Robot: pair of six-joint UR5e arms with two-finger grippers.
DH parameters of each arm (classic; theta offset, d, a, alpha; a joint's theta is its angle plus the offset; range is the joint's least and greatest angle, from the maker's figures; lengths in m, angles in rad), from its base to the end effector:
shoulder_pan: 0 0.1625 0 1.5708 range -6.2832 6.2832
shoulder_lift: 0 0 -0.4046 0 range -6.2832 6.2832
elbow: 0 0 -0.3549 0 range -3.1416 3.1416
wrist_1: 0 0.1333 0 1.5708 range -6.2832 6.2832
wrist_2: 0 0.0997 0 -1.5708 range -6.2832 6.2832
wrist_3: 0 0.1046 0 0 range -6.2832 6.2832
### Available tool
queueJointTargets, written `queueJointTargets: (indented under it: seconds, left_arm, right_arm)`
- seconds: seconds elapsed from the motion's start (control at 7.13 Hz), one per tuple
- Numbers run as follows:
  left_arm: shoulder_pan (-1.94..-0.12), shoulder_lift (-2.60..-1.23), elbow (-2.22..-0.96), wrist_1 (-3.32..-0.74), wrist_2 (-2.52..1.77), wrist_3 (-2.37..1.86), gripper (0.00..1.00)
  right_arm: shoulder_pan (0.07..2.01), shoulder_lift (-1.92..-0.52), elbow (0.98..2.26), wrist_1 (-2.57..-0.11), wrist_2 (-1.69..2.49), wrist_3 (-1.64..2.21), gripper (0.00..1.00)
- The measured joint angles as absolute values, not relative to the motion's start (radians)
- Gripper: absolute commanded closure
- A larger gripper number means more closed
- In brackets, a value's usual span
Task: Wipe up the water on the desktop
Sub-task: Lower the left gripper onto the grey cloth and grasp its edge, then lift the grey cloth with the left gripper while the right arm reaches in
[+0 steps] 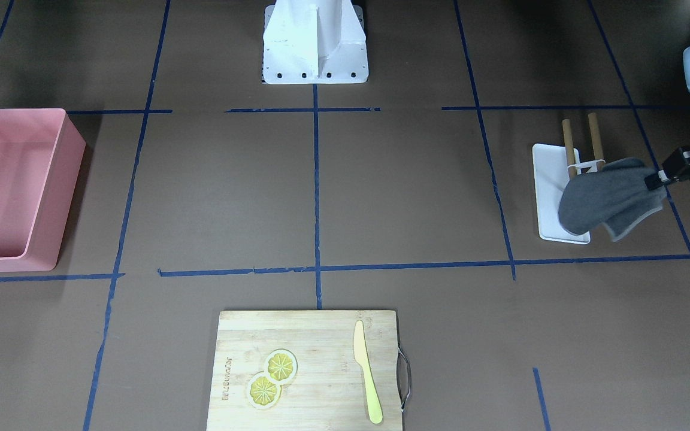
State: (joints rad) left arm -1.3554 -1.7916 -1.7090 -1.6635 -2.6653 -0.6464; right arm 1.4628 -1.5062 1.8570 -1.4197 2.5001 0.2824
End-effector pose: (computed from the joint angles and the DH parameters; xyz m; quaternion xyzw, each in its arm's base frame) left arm 0.0742 -0.5279 0.4322 -0.0381 0.5406 -0.0641 0.8379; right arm -0.0022 -0.4795 0.4512 0.1336 -0.4689 -0.0354 0.8724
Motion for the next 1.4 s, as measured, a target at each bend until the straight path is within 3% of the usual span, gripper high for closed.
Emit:
queueJointTargets:
  seconds: [0.42,0.98,1.4]
  left_arm:
    - [-1.344,-1.953,-1.766,-1.463,-2.67,-0.845,0.98]
    - [-1.255,-2.051,-1.767,-1.464,-2.664,-1.103,0.98]
    - [-1.176,-2.086,-1.757,-1.524,-2.653,-1.219,0.98]
  right_arm:
    - [1.257,-1.385,1.913,-1.301,2.419,0.567,0.01]
    - [0.816,-1.154,2.027,-1.285,1.927,0.865,0.01]
    - [0.626,-1.035,2.041,-1.283,1.732,0.899,0.02]
